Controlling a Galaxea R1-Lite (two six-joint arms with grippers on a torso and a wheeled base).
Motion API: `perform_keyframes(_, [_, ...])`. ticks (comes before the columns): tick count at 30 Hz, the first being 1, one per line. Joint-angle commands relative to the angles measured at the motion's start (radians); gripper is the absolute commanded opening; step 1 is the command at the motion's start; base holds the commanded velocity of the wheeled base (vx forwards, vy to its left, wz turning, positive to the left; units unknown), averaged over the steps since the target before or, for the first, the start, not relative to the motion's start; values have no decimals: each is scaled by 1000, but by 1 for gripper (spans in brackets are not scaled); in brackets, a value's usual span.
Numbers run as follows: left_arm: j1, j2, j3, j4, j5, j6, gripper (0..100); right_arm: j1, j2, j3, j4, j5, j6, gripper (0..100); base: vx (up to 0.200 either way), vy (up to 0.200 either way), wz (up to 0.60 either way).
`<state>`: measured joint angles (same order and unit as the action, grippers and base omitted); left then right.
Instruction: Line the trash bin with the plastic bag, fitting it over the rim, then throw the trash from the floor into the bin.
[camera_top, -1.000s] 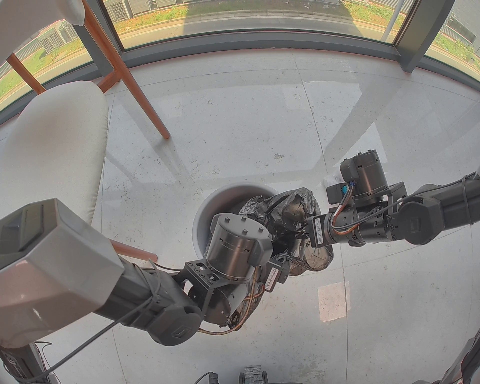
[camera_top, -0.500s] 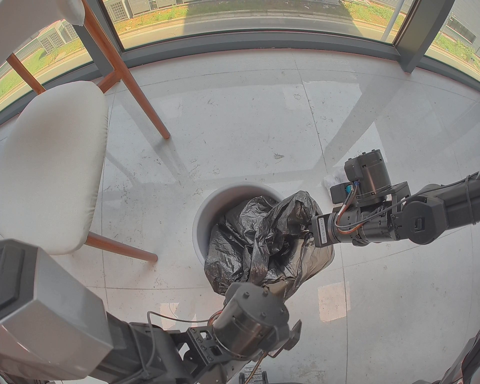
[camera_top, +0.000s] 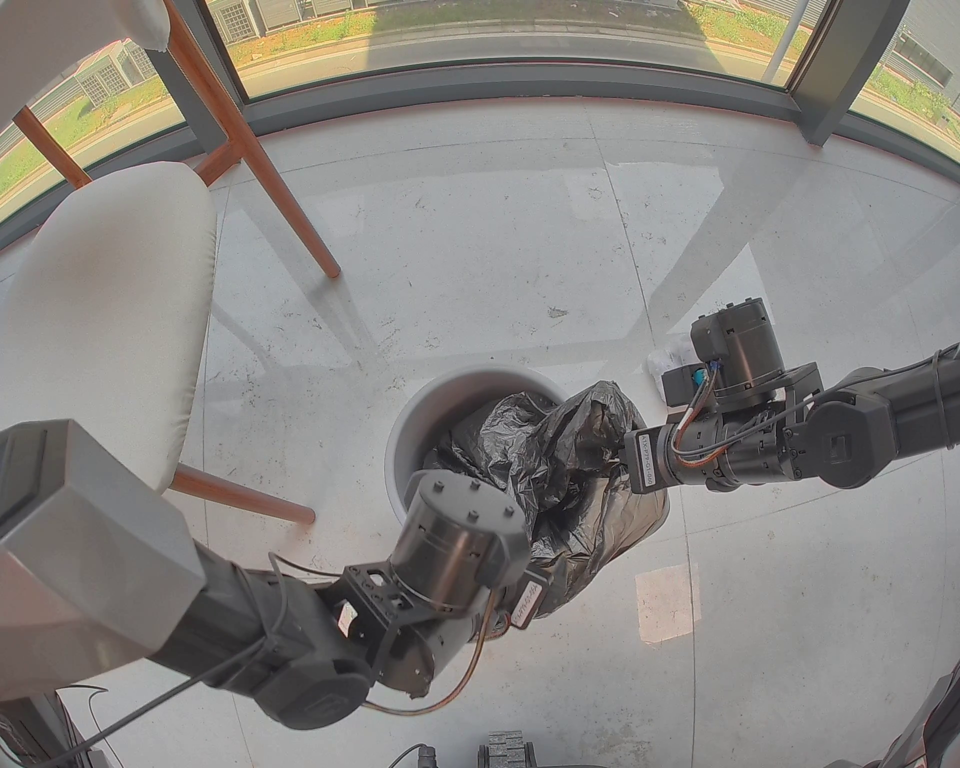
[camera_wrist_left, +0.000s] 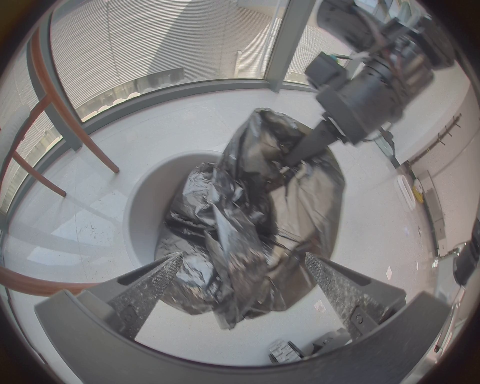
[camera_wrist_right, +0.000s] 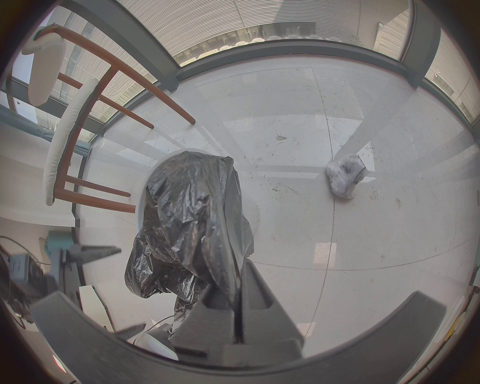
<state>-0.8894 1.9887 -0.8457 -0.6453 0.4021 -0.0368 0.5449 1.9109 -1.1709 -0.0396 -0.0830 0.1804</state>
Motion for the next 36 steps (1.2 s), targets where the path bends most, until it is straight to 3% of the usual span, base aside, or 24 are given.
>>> perform_keyframes(1, [53,48,-67,3,1,0,100,4,0,-3,0,0,1,0,0,0,0])
perform_keyframes(12, [52,113,-90,3,4,0,100,0,-1,0,-2,0,1,0,0,0,0])
perform_keyframes(13, [52,113,-90,3,7,0,0,-2,-1,0,-2,2,1,0,0,0,0])
perform_keyframes(21, [70,97,-162,15,17,-2,0,-16,2,-4,-69,2,1,0,0,0,0])
perform_keyframes(30, [96,1,-355,222,63,-48,0,-13,5,-7,-128,17,-1,0,0,0,0])
perform_keyframes(36, [171,-4,-450,312,26,-44,0,-16,7,-6,-134,22,-1,0,0,0,0])
